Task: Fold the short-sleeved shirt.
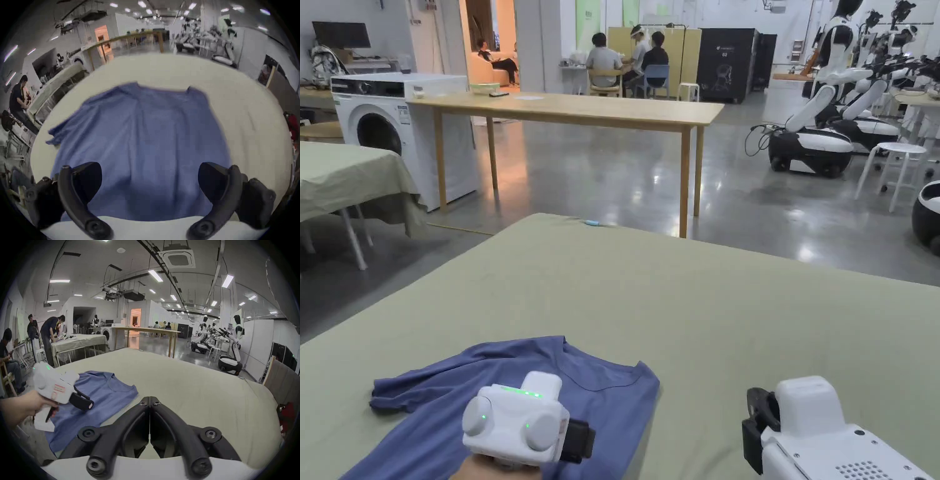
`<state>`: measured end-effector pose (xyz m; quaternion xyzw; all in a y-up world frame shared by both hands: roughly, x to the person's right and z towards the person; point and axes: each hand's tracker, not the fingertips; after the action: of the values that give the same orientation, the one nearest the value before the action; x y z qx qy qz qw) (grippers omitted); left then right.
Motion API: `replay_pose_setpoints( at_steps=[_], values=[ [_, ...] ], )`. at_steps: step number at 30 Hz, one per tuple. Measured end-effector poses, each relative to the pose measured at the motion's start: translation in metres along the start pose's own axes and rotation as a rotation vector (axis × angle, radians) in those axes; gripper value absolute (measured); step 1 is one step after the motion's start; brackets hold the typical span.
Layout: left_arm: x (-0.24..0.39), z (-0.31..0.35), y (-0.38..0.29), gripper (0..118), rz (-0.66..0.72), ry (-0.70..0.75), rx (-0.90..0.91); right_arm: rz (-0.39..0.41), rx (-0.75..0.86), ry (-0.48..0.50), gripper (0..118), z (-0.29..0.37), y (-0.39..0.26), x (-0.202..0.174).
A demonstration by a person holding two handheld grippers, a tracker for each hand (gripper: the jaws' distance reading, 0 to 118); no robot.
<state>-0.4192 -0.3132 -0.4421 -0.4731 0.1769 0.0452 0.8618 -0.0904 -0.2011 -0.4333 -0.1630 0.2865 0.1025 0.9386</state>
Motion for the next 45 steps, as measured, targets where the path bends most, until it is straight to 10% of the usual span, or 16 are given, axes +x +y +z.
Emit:
replay_pose_setpoints(
  at_steps=[6,10,18,33,45],
  values=[
    [-0.027,-0.040,-0.003,107,0.136,-0.073,-0.082,-0.001,-0.055,-0.025,1,-0.006,-0.014,0.010],
    [-0.037,-0.017,-0.005,1,0.082,-0.033,0.002,-0.067,-0.069,-0.029,1,-0.003,-0.018,0.016],
    [-0.015,0.030,0.014,0,0.125,-0.191,0.154,-0.151,-0.057,-0.090,1,0.033,-0.027,0.048],
    [0.315,0.227,0.073,0,-0.295,-0.720,0.451,-0.261,-0.008,-0.440,1,0.171,-0.052,0.207],
    [0.505,0.107,-0.040,0,-0.536,-0.605,0.077,-0.344,-0.081,-0.577,1,0.221,-0.124,0.296]
  ],
)
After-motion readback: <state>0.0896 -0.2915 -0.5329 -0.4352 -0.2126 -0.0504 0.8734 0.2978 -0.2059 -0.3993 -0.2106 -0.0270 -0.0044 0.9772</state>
